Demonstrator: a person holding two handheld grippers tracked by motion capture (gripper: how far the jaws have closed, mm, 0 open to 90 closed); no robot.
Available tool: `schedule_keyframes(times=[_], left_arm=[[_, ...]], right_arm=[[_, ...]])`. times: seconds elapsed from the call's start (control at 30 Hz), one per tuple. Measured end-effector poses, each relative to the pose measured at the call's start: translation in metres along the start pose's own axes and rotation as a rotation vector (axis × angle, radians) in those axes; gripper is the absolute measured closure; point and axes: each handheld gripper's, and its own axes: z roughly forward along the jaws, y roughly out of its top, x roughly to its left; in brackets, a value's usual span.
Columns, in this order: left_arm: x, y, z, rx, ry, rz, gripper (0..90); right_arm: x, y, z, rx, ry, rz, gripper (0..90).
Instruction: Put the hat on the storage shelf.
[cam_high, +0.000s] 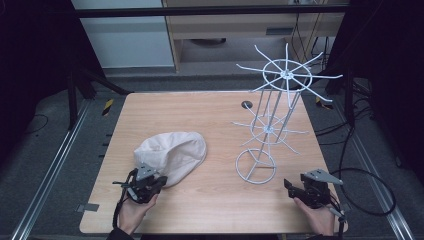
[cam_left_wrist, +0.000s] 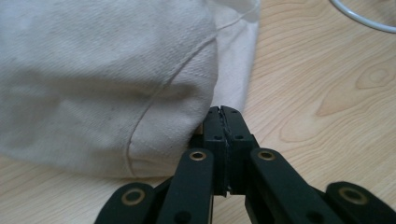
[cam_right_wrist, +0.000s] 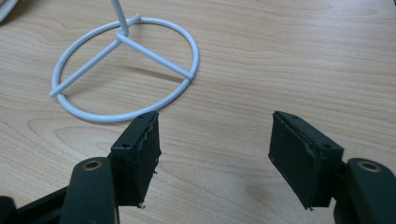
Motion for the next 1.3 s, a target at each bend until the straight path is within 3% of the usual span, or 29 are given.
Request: schedule_keyframes(times=[0.33, 0.73, 0.87, 1.1, 1.3], left_arm=[[0.022, -0.004, -0.007, -0.007, 0.053, -0.052, 89.9], [0.039, -0.005, -0.005, -0.022, 0.128, -0.081, 89.9], [0.037, -0.004, -0.011, -0.039, 0.119, -0.085, 89.9], [0.024, 0.002, -0.025, -0.098, 0.097, -0.052, 89.9], [0.016, 0.023, -0.03, -0.152, 0.089, -0.039, 89.9]], right_arm=[[-0.001, 0.0, 0.0, 0.0, 0.002, 0.004, 33.4], [-0.001, 0.0, -0.001, -0.004, 0.004, 0.012, 33.1], [-0.001, 0.0, -0.001, -0.004, 0.006, 0.012, 33.1], [-0.002, 0.0, -0.001, -0.009, 0.001, 0.008, 33.2], [-0.004, -0.001, -0.002, -0.01, -0.001, 0.013, 33.2]])
